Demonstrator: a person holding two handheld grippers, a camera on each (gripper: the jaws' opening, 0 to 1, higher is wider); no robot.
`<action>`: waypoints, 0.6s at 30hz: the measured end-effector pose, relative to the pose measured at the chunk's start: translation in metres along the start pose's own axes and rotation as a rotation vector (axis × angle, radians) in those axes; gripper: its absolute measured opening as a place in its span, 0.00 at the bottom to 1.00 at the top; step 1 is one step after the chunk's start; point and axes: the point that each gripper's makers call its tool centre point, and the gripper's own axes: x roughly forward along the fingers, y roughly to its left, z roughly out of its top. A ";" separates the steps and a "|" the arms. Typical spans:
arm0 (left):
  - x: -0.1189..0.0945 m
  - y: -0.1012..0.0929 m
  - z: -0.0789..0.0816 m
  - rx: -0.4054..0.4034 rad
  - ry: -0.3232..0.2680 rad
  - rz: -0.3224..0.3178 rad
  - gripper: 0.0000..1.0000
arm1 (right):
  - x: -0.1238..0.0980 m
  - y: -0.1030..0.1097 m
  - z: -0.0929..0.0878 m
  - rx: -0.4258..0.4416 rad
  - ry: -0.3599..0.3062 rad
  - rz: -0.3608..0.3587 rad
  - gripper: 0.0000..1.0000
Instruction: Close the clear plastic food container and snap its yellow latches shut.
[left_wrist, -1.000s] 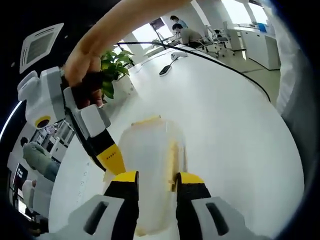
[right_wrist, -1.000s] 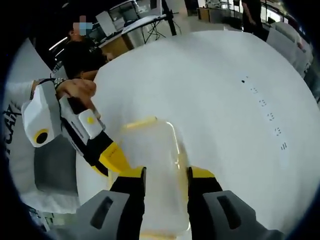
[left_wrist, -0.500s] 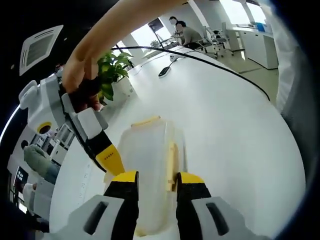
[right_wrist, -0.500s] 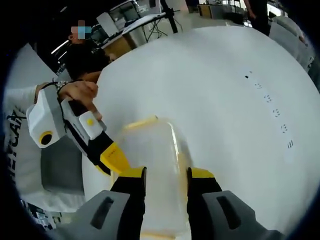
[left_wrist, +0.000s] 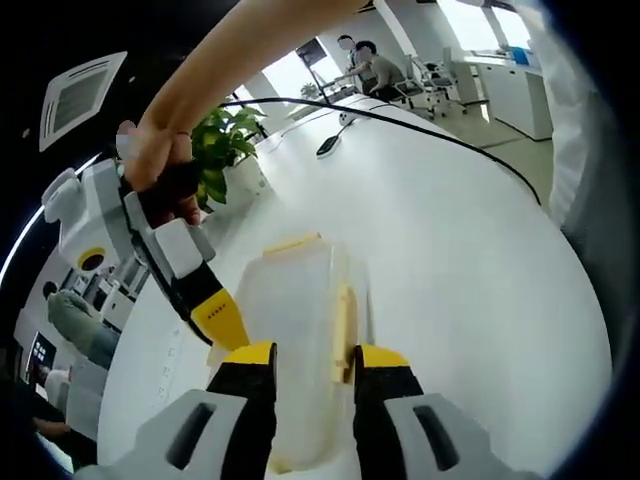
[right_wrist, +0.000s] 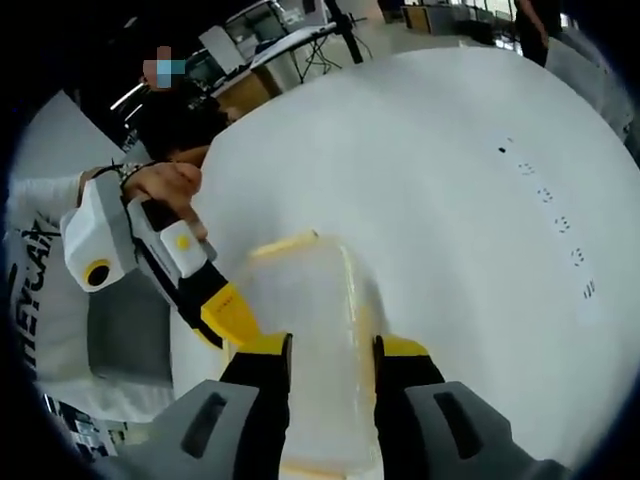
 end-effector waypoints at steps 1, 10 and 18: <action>0.000 0.000 0.000 -0.009 0.000 0.001 0.23 | 0.000 0.000 0.000 -0.004 -0.008 -0.006 0.29; -0.002 -0.003 0.003 -0.057 -0.017 -0.021 0.23 | -0.003 0.018 -0.007 -0.032 -0.077 -0.095 0.30; 0.000 0.003 0.003 -0.123 -0.006 -0.012 0.28 | -0.005 0.023 -0.004 -0.092 -0.105 -0.179 0.29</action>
